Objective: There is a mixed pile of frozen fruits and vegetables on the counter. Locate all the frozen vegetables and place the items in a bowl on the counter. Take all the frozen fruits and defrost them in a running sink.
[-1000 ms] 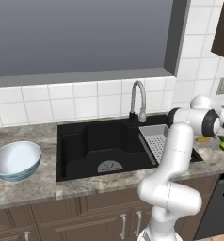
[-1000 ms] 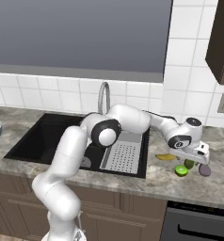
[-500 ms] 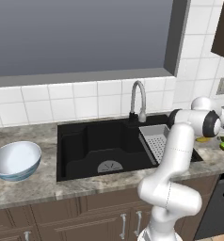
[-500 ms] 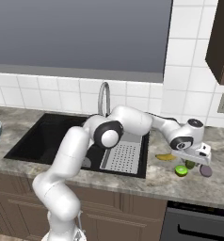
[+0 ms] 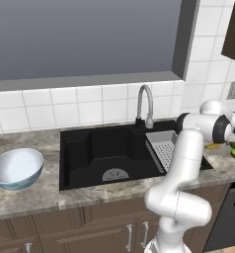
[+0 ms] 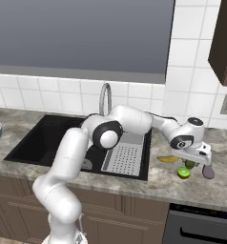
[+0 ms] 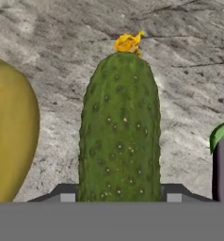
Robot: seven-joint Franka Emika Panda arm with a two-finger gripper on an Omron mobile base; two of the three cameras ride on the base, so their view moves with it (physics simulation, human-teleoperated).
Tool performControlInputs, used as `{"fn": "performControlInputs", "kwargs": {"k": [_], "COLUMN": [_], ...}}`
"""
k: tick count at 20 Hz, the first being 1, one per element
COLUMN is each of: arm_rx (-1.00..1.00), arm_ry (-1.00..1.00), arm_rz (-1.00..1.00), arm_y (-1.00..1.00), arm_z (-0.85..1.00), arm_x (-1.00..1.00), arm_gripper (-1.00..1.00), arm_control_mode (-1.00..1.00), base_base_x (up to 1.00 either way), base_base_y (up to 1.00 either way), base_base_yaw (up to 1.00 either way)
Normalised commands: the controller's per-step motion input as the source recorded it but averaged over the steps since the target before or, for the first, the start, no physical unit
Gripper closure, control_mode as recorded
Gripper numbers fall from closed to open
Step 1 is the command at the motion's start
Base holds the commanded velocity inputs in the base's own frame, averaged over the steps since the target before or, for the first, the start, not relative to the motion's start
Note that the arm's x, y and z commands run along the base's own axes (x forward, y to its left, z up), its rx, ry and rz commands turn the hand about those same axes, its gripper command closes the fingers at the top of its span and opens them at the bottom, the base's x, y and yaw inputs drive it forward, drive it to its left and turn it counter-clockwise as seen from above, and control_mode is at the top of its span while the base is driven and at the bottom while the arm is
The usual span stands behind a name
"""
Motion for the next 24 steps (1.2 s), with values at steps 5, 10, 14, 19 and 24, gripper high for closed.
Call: {"fn": "performControlInputs", "kwargs": {"k": [5,10,14,19,24], "arm_rx": [0.00,0.00,0.00,0.00,-0.01], "arm_ry": [0.00,-0.03,0.00,0.01,0.00], "arm_rz": [0.00,0.00,0.00,0.00,0.00], "arm_y": [0.44,0.40,0.43,0.53,0.58], "arm_z": [0.43,0.49,0.40,0.19,0.12], "arm_x": [0.01,0.00,-0.19,-0.35,-0.38], "arm_gripper": [1.00,1.00,1.00,1.00,1.00], "arm_control_mode": [-1.00,-1.00,-1.00,-1.00,-1.00], "base_base_x": [0.00,0.00,0.00,0.00,0.00], "base_base_y": [0.00,0.00,0.00,0.00,0.00], "base_base_yaw": [0.00,0.00,0.00,0.00,0.00]}}
